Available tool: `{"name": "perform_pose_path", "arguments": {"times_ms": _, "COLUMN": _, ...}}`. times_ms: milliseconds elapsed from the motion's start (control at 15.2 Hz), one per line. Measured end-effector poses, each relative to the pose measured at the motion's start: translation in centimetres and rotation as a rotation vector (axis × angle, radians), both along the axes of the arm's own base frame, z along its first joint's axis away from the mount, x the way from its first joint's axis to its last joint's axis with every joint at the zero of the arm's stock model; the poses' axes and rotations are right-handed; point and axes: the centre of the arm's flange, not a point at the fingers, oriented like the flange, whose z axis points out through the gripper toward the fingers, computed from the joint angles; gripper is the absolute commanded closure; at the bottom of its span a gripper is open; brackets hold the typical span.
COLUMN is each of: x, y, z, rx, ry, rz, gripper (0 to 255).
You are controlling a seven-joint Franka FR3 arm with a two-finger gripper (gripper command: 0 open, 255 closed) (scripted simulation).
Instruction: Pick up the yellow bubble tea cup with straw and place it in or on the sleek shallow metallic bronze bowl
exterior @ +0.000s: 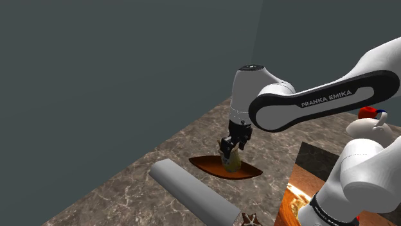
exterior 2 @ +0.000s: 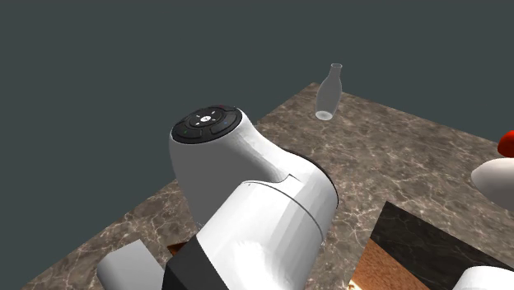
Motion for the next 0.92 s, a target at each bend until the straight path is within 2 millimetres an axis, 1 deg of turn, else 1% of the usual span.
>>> {"name": "perform_pose_path", "arguments": {"times_ms": 66, "x": 0.0, "y": 0.0, "z": 0.0, "rx": 0.0, "ry": 0.0, "rz": 0.0, "gripper": 0}}
{"name": "perform_pose_path", "arguments": {"times_ms": 462, "x": 0.0, "y": 0.0, "z": 0.0, "rx": 0.0, "ry": -0.001, "rz": 0.0, "gripper": 0}}
{"name": "perform_pose_path", "arguments": {"times_ms": 528, "x": 0.0, "y": 0.0, "z": 0.6, "rx": 0.0, "ry": -0.001, "rz": 0.0, "gripper": 0}}
{"name": "perform_pose_path", "arguments": {"times_ms": 726, "x": 0.0, "y": 0.1, "z": 3.9, "rx": 0.001, "ry": -0.002, "rz": 0.0, "gripper": 0}}
{"name": "perform_pose_path", "arguments": {"times_ms": 792, "x": -0.1, "y": 0.1, "z": 4.5, "rx": 0.001, "ry": -0.002, "rz": 0.0, "gripper": 0}}
{"name": "perform_pose_path", "arguments": {"times_ms": 924, "x": 0.0, "y": 0.1, "z": 4.8, "rx": 0.0, "ry": -0.001, "rz": 0.0, "gripper": 0}}
